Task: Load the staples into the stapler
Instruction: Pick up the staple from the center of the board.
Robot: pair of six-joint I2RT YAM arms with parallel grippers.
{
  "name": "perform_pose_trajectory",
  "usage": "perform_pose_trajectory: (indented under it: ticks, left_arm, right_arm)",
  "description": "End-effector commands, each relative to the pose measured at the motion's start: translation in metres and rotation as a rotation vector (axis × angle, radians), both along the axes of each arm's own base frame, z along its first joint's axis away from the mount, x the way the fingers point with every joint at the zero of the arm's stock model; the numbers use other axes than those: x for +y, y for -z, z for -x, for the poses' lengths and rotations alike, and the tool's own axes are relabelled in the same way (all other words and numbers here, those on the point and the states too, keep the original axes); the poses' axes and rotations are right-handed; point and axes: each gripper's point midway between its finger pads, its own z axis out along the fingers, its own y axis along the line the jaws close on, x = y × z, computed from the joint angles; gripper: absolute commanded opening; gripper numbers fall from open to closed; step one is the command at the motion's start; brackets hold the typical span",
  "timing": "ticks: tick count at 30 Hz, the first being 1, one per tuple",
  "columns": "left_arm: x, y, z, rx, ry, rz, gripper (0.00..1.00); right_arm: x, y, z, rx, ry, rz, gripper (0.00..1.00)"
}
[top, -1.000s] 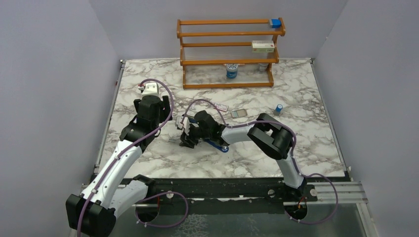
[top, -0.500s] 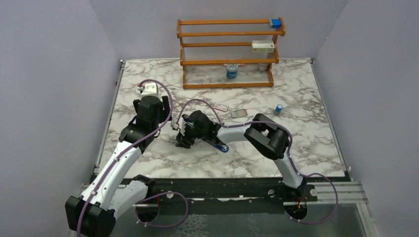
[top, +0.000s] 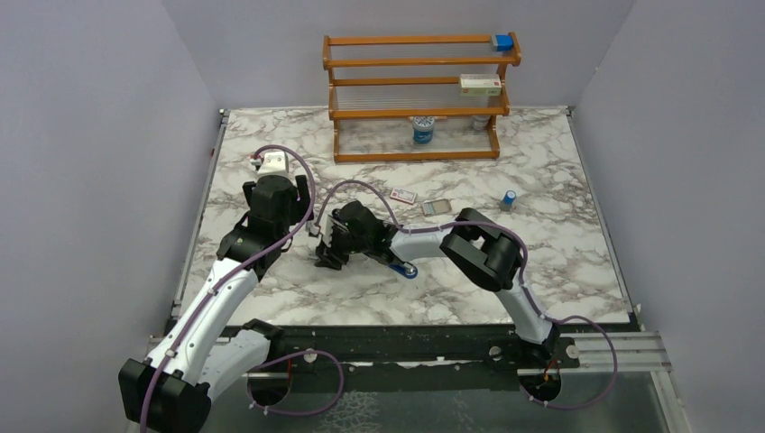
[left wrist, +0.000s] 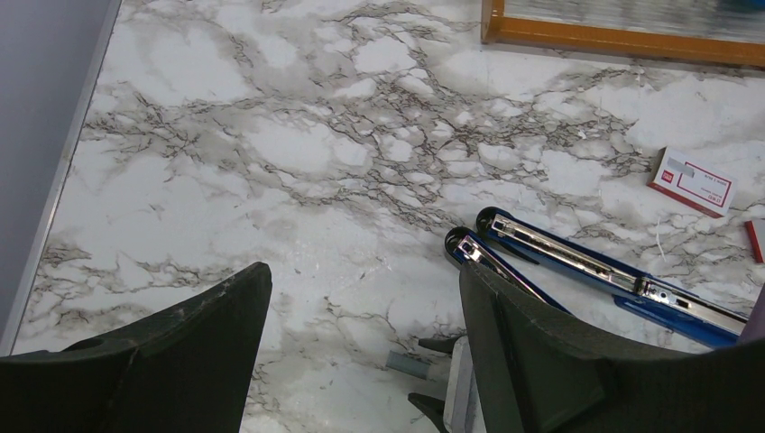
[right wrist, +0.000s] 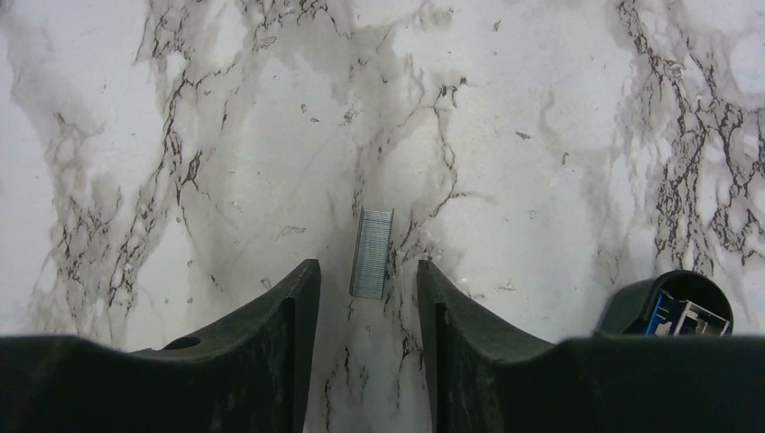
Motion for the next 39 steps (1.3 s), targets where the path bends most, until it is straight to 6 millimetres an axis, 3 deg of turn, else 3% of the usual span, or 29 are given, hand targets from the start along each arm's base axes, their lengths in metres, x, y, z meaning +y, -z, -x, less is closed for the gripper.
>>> perform_pose_trajectory:
  ticks: [1,10,22,25,28,31,35,39]
  left_arm:
    - [-0.001,-0.006,-0.001,-0.032,0.011,0.013,0.8]
    - [0.0,-0.006,-0.001,-0.032,0.01,0.011,0.8]
    - [-0.001,-0.006,-0.002,-0.035,0.016,0.013,0.8]
    - [-0.002,-0.007,-0.002,-0.037,0.018,0.015,0.8]
    - [-0.008,-0.012,-0.004,-0.056,0.037,0.043,0.8]
    - [-0.017,-0.04,-0.012,-0.125,0.066,0.085,0.8]
    - [-0.019,-0.112,-0.018,-0.291,0.073,0.136,0.81]
    - [-0.023,-0.182,-0.014,-0.452,0.111,0.183,0.84]
  right_arm:
    - [-0.043,0.082,0.02,0.125,0.052,0.255,0.43]
    - [-0.045,0.087,0.02,0.126,0.045,0.275,0.26]
    - [-0.037,0.071,0.017,0.114,0.051,0.231,0.12]
    - [-0.032,0.053,0.017,0.108,0.049,0.188,0.11]
    - [-0.022,0.022,0.017,0.113,0.056,0.096,0.08]
    - [-0.012,-0.01,0.02,0.124,0.032,0.024,0.07]
    - [-0.012,-0.06,0.018,0.087,0.045,-0.066,0.07]
    - [-0.032,-0.106,0.004,0.066,0.112,-0.151,0.07]
